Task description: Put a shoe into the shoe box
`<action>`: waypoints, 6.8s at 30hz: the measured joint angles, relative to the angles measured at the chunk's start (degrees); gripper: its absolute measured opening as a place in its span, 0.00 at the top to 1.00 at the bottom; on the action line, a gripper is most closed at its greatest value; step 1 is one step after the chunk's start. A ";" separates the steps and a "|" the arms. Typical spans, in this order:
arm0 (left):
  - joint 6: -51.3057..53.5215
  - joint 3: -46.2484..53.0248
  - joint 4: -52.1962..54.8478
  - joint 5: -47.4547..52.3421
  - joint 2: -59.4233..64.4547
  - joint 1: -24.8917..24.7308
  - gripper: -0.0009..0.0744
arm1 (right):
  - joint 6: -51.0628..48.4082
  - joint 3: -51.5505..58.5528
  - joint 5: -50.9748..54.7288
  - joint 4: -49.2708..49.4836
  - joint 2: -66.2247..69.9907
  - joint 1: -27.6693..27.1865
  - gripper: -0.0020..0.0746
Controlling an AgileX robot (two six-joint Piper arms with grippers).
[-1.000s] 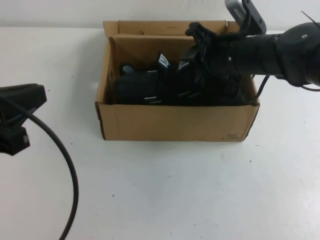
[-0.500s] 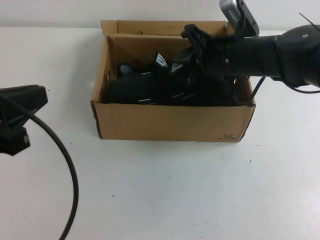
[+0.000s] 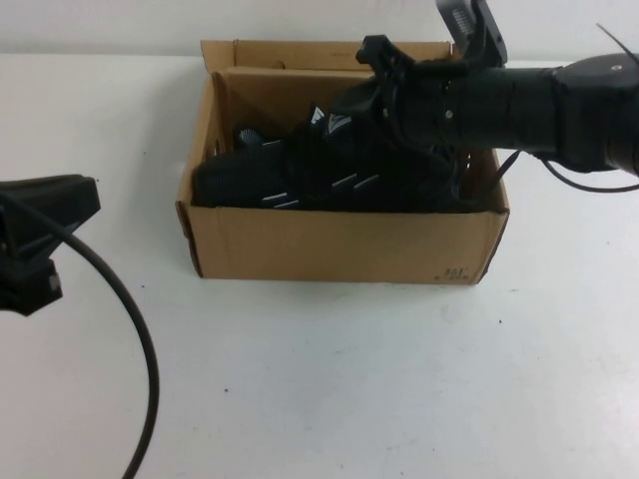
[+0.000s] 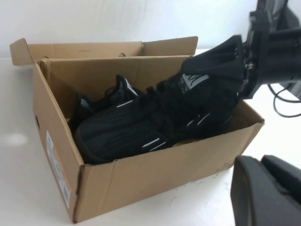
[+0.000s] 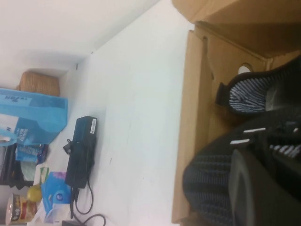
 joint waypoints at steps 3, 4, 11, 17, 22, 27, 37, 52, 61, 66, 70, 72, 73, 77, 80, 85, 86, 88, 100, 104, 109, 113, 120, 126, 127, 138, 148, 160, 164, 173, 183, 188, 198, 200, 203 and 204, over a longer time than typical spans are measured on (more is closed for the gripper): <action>-0.13 0.00 0.00 0.26 0.00 0.00 0.99 | 0.00 0.00 -0.12 0.25 1.40 0.00 0.98; -0.13 0.00 0.00 0.27 0.00 0.00 0.99 | 0.00 0.00 -0.20 0.37 1.99 0.00 0.98; -0.13 0.00 0.00 0.49 0.00 0.00 0.99 | 2.55 0.00 -2.15 0.59 5.00 0.00 0.98; -0.47 0.00 0.00 0.49 0.00 0.00 0.99 | 5.29 0.00 -4.75 0.59 5.63 0.00 0.98; -0.47 0.00 0.00 0.49 0.00 0.00 0.99 | 5.54 0.00 -5.36 0.15 5.63 0.00 0.98; -0.60 0.00 0.00 0.49 0.00 0.00 0.99 | 5.62 0.00 -5.47 -0.33 5.63 0.00 0.98; -0.73 0.00 0.00 0.71 0.00 0.00 0.99 | 5.51 0.00 -5.91 -2.58 5.39 -0.71 0.98; -1.06 0.00 -0.18 0.94 0.00 0.00 0.99 | 3.92 0.11 -5.26 -7.97 2.81 -1.14 0.98; -1.14 0.00 -0.18 1.06 0.00 0.00 0.99 | 3.92 0.11 0.06 -8.23 7.25 -1.14 0.97; -1.14 0.00 -0.18 1.19 0.00 0.00 0.99 | -0.99 -0.13 1.14 -8.23 7.25 -1.14 0.81; -1.14 0.00 -0.18 1.85 0.00 0.00 0.99 | -5.02 -0.61 2.26 -8.23 6.29 -1.14 0.50; -0.95 0.00 -0.18 2.73 0.00 0.00 0.99 | -5.71 -0.84 1.34 -8.23 4.91 -1.14 0.38; -0.50 0.00 -0.18 3.56 0.00 0.00 0.99 | -5.98 -0.83 0.56 -8.37 3.90 -1.14 0.35; 2.14 0.00 -0.18 8.16 0.00 0.00 0.99 | -10.03 -0.99 -2.34 -8.62 -0.64 -1.14 0.30; 5.02 -0.14 0.34 13.60 0.00 0.00 0.99 | -14.18 -0.99 -3.49 -9.68 -4.39 -1.14 0.32; 7.77 -5.45 12.97 23.86 0.00 0.00 0.99 | -20.99 -0.99 -3.38 -12.18 -12.48 -1.14 0.56; 6.76 -7.28 18.26 25.75 0.00 0.00 0.99 | -21.70 -0.99 -3.38 -13.13 -14.50 -1.14 0.65; 1.63 -10.69 28.83 28.02 -0.05 0.00 0.99 | -22.25 -0.99 -3.27 -15.01 -18.26 -1.14 0.83; -32.68 -18.75 53.97 17.74 -5.71 0.00 0.99 | 1.01 -0.99 2.96 -51.77 -41.19 -1.14 0.99; -32.67 -18.02 46.51 11.93 -11.98 0.00 0.99 | 13.79 0.59 6.29 -67.63 -47.71 -1.14 0.99; -27.80 -10.36 38.28 5.07 -20.47 0.00 0.99 | 18.64 12.70 1.85 -73.93 -58.15 -1.22 0.99; -26.11 -2.30 35.17 2.36 -26.98 0.00 0.99 | 19.96 26.28 -2.34 -74.60 -67.27 -1.22 0.99; -26.13 5.67 32.99 1.49 -33.90 0.00 0.99 | 20.11 49.02 -8.30 -75.47 -83.87 -1.22 0.99; -26.78 6.31 31.07 2.11 -34.31 0.00 0.99 | 20.11 60.85 -9.24 -75.79 -93.38 -1.22 0.99; -26.88 6.31 30.97 2.11 -34.31 0.00 0.99 | 20.11 62.10 -9.24 -75.89 -94.15 -1.22 0.99; -26.91 6.31 30.96 2.37 -34.31 0.00 0.99 | 20.11 64.51 -9.24 -76.01 -94.92 -1.22 1.00; -26.95 6.31 30.86 2.37 -34.31 0.00 0.99 | 20.11 64.51 -9.24 -75.90 -94.92 -1.22 1.00; -26.95 6.31 30.97 2.37 -34.31 0.00 0.99 | 20.11 64.51 -9.24 -75.90 -94.92 -1.22 1.00; -26.95 6.54 31.10 2.37 -35.34 0.00 0.99 | 20.11 64.51 -9.24 -75.90 -94.92 -1.22 1.00; -27.20 13.06 32.54 -5.84 -42.33 0.00 0.99 | 20.11 64.51 -9.24 -75.81 -94.92 -1.22 1.00; -49.94 20.33 53.59 -13.35 -44.41 0.00 0.99 | 20.11 64.51 -9.24 -75.69 -94.92 -1.22 1.00; -52.74 25.18 58.29 -12.77 -44.56 0.00 0.99 | 20.11 64.51 -9.24 -75.69 -94.92 -1.22 1.00; -56.40 36.61 59.07 -15.57 -45.28 -2.04 0.99 | 20.11 64.51 -9.24 -75.69 -94.92 -1.22 1.00; -58.09 38.41 59.87 -16.55 -45.39 -2.89 0.99 | 20.11 64.51 -9.24 -75.69 -94.92 -1.22 1.00; -62.43 40.78 61.59 -17.82 -45.50 -3.37 0.99 | 20.11 64.51 -9.24 -75.60 -94.92 -1.22 1.00; -63.42 41.44 62.16 -17.94 -45.50 -3.37 0.99 | 20.11 64.51 -9.24 -75.60 -94.92 -1.22 1.00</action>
